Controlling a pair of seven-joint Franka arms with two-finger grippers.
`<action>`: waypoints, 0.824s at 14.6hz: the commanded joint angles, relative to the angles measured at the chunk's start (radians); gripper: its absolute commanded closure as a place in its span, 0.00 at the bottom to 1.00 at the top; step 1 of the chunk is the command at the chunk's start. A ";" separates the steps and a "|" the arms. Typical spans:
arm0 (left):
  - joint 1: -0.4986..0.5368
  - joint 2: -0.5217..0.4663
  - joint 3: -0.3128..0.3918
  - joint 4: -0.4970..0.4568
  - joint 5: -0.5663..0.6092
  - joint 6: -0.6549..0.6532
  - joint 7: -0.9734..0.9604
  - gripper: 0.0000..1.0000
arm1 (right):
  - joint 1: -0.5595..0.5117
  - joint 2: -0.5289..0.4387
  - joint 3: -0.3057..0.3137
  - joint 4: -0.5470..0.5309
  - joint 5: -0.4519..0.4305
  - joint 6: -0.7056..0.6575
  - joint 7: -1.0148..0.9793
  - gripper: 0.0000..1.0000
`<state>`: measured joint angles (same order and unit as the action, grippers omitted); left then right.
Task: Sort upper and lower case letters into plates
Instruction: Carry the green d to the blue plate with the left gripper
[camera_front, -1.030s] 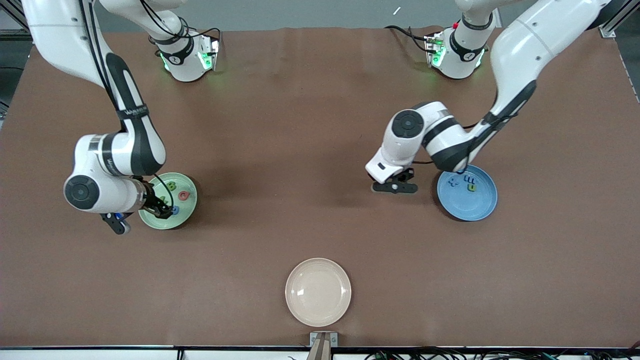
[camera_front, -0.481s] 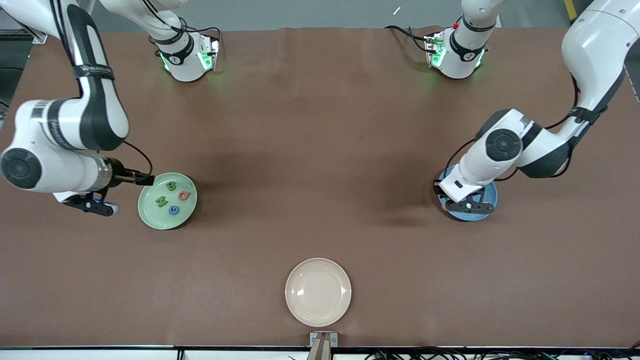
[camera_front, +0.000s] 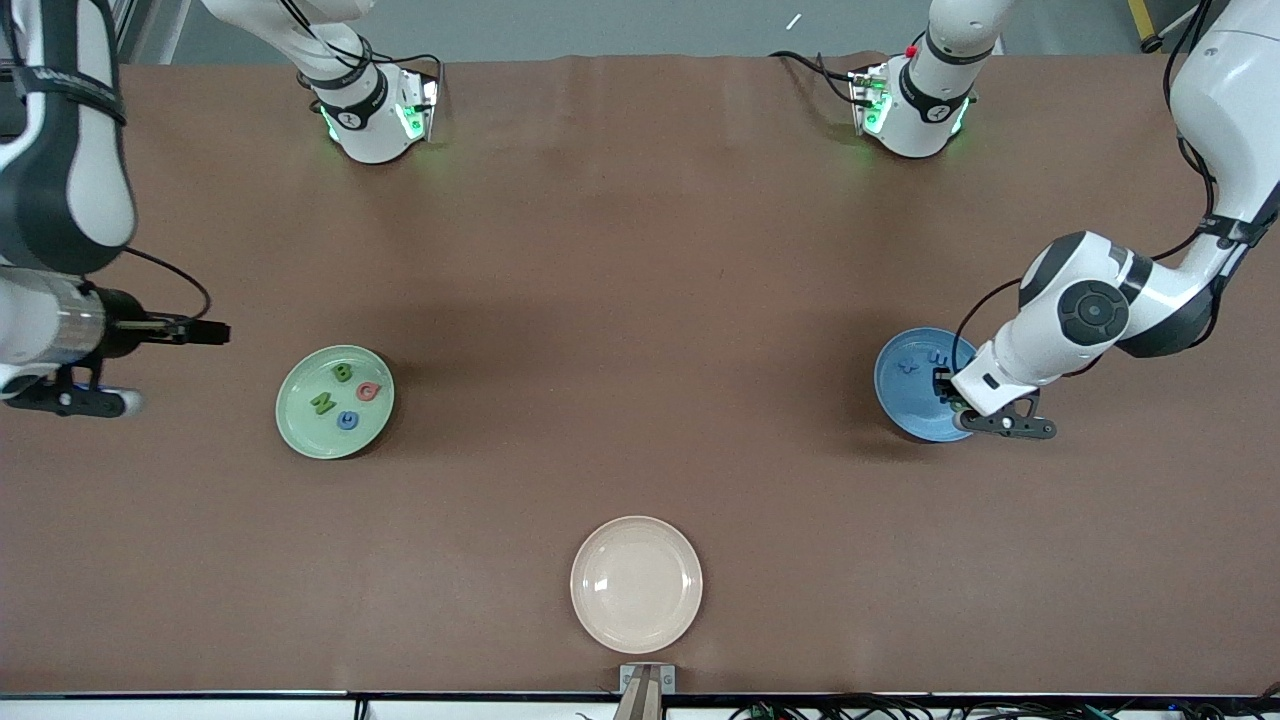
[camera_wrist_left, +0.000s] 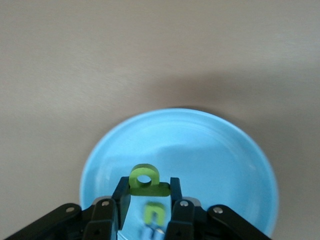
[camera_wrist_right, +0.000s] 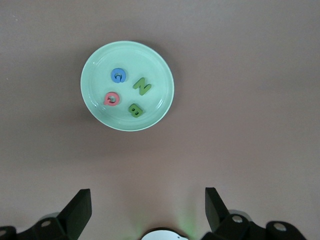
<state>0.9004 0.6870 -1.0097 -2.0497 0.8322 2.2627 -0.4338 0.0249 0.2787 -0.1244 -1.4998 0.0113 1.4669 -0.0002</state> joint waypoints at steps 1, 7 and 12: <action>-0.011 0.028 0.031 0.000 0.053 0.034 0.003 0.90 | -0.072 0.007 0.020 0.079 0.004 -0.029 -0.053 0.00; -0.080 0.043 0.106 0.003 0.053 0.052 -0.008 0.90 | -0.069 0.010 0.020 0.148 -0.008 -0.037 -0.049 0.00; -0.086 0.043 0.112 0.009 0.053 0.052 -0.005 0.84 | -0.060 0.002 0.023 0.144 -0.008 -0.042 -0.040 0.00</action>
<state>0.8200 0.7345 -0.9030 -2.0478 0.8661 2.3065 -0.4332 -0.0344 0.2800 -0.1104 -1.3714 0.0131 1.4413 -0.0459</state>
